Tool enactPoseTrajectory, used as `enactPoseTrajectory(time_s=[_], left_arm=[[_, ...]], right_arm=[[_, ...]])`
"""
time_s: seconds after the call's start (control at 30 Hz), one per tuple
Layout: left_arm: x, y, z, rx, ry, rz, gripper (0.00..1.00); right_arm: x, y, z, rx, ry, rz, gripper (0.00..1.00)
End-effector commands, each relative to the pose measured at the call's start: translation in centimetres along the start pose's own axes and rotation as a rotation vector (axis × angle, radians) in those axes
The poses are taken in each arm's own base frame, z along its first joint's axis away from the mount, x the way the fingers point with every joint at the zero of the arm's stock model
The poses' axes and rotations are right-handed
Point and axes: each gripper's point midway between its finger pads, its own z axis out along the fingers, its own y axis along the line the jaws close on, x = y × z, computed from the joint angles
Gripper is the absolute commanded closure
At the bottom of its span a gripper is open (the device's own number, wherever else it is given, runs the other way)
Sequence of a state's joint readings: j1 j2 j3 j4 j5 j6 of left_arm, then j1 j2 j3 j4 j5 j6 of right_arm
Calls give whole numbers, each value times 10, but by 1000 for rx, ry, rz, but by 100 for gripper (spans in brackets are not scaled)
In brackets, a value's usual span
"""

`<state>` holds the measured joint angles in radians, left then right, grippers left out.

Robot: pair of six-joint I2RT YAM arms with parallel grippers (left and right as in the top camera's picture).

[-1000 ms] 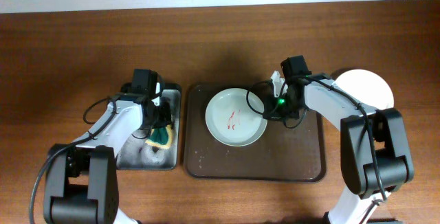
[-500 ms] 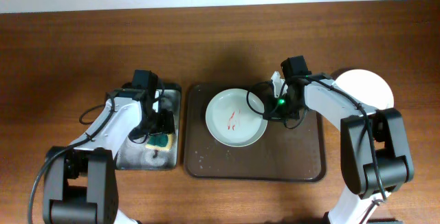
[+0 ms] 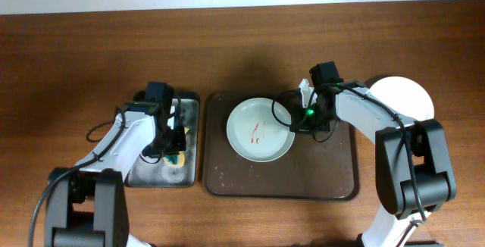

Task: Clean dirty plates on tray and stack at the side
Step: 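Dip and squeeze the sponge in the sink tray with left gripper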

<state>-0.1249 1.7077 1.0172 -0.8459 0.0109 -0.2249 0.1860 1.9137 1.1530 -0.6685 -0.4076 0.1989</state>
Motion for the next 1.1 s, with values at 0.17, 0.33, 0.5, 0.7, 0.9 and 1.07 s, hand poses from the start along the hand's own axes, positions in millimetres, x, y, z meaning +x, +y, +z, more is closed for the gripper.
enactPoseTrajectory(time_s=[0.17,0.33,0.5,0.7,0.9,1.07], left_arm=[[-23,-3,-16,18,-121,0,12],[-18,-3,5,34,-146,0,46],[-8,-3,16,42,-130,1,100],[-21,-6,0,49,-174,21,100],[-118,15,-82,-113,-679,16,100],[-119,14,-96,-105,-717,12,100]], right_arm=[[4,-4,5,29,16,-2,96],[4,-4,5,30,16,-2,96],[4,-4,5,30,18,-1,96],[5,-4,5,30,19,-1,96],[2,-3,5,28,9,-5,96],[-11,-1,5,18,-43,-27,96]])
